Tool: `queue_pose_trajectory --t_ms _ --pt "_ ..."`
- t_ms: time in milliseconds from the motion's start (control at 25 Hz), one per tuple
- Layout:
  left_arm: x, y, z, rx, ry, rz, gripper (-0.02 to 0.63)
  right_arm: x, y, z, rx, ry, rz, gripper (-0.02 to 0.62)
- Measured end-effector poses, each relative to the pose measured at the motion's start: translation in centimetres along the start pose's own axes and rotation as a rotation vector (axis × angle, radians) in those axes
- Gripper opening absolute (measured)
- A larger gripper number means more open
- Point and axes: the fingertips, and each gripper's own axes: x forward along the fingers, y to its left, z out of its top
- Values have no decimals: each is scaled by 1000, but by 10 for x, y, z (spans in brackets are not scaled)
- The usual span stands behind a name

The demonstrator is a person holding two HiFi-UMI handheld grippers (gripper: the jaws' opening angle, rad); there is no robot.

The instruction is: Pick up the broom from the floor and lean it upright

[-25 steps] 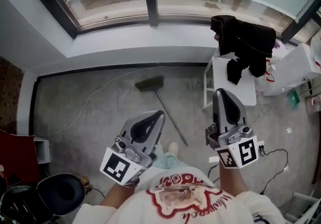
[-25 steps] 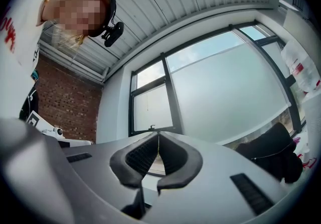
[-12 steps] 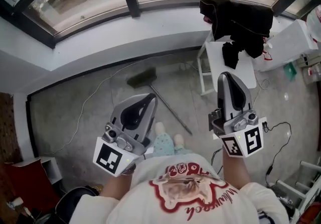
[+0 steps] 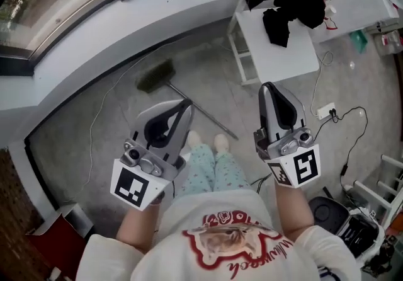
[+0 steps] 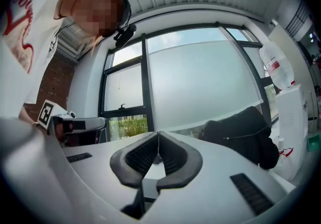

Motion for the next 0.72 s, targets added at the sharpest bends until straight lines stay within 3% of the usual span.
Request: queue_pose_trajectory --t_ms 280,720 --pt "44 8 -95 -34 55 -38 17 -19 -32 -104 -92 137 60 25" --pt "86 -8 -279 -67 205 -129 17 -64 -69 -271 -82 263 68 25"
